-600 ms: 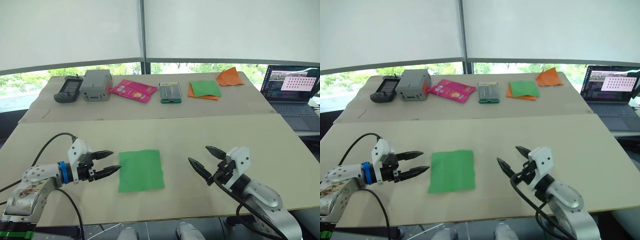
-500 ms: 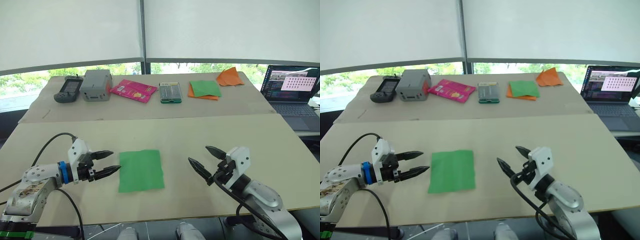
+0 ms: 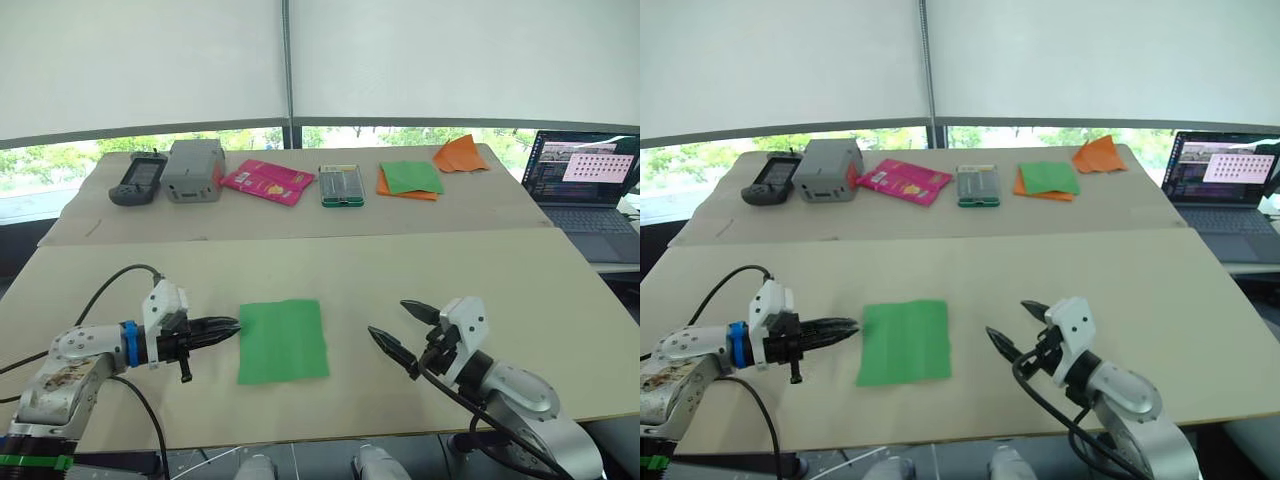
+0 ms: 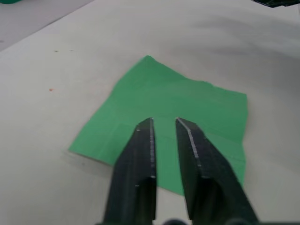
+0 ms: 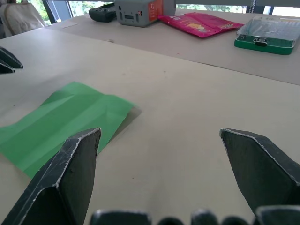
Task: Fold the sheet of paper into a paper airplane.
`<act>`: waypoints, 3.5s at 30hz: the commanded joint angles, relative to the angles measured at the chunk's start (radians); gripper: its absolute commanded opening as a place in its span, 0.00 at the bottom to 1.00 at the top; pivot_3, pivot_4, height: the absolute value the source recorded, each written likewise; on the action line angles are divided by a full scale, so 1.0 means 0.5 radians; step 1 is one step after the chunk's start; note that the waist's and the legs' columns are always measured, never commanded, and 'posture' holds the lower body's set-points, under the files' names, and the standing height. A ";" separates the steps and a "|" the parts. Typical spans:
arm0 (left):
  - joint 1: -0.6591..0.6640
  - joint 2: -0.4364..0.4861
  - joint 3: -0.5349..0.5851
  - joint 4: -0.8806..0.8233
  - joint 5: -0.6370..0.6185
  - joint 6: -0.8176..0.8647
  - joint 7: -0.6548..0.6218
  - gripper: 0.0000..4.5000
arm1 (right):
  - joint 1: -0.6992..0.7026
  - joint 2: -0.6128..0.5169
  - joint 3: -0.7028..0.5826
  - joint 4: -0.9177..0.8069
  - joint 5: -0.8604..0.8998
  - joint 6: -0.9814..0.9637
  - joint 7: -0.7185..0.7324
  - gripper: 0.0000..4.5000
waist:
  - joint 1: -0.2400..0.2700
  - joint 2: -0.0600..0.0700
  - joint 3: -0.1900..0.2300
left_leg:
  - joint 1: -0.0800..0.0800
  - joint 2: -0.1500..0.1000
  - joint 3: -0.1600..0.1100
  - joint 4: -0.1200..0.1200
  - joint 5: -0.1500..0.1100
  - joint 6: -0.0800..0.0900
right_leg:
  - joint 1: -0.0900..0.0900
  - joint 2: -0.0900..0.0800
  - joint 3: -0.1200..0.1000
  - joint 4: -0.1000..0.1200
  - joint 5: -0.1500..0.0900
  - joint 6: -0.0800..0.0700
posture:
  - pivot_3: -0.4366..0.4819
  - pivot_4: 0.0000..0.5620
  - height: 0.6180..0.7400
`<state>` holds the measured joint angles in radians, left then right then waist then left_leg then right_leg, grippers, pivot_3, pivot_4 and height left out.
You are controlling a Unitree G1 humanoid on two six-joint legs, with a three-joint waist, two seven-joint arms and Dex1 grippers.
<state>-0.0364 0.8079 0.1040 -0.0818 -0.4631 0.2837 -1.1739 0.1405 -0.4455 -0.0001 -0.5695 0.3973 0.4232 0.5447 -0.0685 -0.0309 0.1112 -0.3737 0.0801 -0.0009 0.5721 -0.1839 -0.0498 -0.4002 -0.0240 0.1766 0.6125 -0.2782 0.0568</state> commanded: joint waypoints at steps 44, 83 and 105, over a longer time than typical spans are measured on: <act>0.120 -0.074 -0.450 0.291 0.627 -0.583 0.102 0.00 | -0.599 -0.051 0.569 0.640 -0.296 0.091 0.288 0.00 | -0.002 0.010 -0.015 | 0.011 -0.002 -0.003 0.002 -0.004 0.001 | 0.015 0.000 0.000 -0.002 -0.002 0.003 | 0.48 0.27 1.00; 0.194 -0.008 -0.376 0.221 0.593 -0.550 0.132 0.00 | -1.223 0.590 0.947 1.155 -0.483 0.002 0.480 0.00 | -0.009 0.013 -0.014 | 0.009 -0.001 -0.003 0.000 -0.005 0.002 | 0.011 0.001 0.000 0.001 -0.002 0.003 | 0.48 0.27 1.00; 0.240 0.056 -0.305 0.161 0.572 -0.533 0.139 0.00 | -1.280 0.718 1.065 1.537 -0.637 0.007 0.514 0.00 | -0.044 0.015 -0.012 | 0.009 0.000 -0.003 0.000 -0.005 0.002 | 0.010 0.001 0.000 0.002 -0.002 0.003 | 0.48 0.27 1.00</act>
<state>0.0590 0.8187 -0.0371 -0.0312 -0.2022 -0.0129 -1.1006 -0.4934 -0.0898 0.5245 0.1895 0.0914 0.4353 0.7961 -0.0906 -0.0233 0.1052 -0.3690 0.0800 -0.0025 0.5721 -0.1864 -0.0490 -0.3950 -0.0234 0.1765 0.6137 -0.2791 0.0582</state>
